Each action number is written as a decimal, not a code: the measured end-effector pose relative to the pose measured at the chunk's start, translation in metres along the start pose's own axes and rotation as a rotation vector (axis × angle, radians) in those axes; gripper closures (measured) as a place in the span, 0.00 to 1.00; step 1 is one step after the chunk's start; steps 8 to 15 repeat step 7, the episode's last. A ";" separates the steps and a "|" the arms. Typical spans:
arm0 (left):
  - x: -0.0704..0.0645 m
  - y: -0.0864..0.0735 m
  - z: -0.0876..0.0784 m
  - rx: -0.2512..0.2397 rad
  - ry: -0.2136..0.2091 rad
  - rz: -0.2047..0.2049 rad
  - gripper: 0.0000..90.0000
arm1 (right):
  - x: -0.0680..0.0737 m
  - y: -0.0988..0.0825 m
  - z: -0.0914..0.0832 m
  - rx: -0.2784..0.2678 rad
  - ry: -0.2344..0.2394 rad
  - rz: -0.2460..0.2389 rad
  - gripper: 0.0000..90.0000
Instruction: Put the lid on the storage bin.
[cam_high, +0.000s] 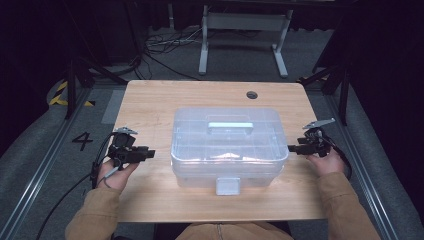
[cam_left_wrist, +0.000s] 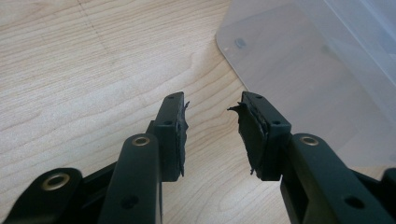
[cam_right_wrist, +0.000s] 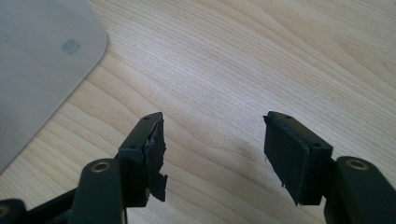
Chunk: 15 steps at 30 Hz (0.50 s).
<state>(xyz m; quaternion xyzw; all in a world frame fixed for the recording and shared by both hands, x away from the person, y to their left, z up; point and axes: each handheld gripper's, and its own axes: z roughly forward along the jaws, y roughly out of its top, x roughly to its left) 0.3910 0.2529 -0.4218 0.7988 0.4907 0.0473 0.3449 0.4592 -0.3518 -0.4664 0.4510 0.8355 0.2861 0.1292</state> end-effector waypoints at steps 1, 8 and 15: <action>0.000 0.000 0.000 0.000 0.000 -0.001 0.68 | 0.000 0.000 0.000 0.006 0.001 0.001 0.42; 0.000 0.001 0.000 -0.004 0.000 0.001 0.68 | 0.001 0.000 0.002 0.015 -0.004 -0.004 0.41; 0.000 0.001 0.000 -0.004 0.000 0.001 0.68 | 0.001 0.000 0.002 0.015 -0.004 -0.004 0.41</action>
